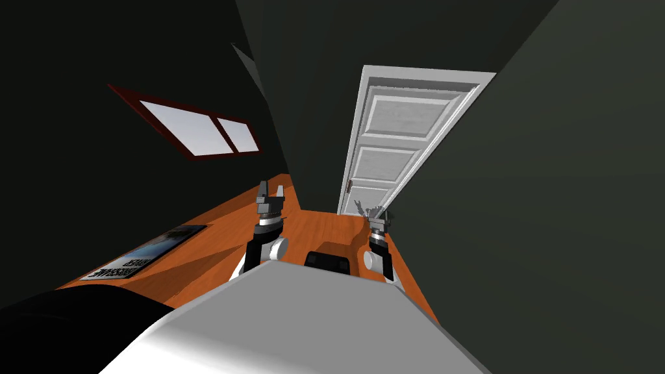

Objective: Pull the door open

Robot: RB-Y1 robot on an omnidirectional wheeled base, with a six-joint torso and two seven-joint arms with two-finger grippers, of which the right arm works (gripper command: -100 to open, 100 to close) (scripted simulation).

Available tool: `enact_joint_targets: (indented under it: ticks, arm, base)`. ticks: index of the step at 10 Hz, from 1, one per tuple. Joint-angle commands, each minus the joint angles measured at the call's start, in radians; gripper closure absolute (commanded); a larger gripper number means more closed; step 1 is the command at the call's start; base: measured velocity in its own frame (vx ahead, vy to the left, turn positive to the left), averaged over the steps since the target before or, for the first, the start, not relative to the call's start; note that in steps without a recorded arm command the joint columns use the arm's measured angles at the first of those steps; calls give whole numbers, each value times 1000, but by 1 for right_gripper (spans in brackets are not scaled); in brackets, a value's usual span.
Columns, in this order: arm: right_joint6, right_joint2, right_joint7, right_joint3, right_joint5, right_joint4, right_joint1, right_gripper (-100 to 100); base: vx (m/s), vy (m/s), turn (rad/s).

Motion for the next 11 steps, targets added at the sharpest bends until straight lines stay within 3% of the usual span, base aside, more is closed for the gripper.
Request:
enact_joint_targets:
  ticks: [1, 11]
  arm:
    - [-5, -1, -33, 1, -19, 36, -11, -100]
    - [-40, -17, -227, 4, -135, 263, -83, -100]
  base:
    - [92, -16, 136]
    - [100, -23, 149]
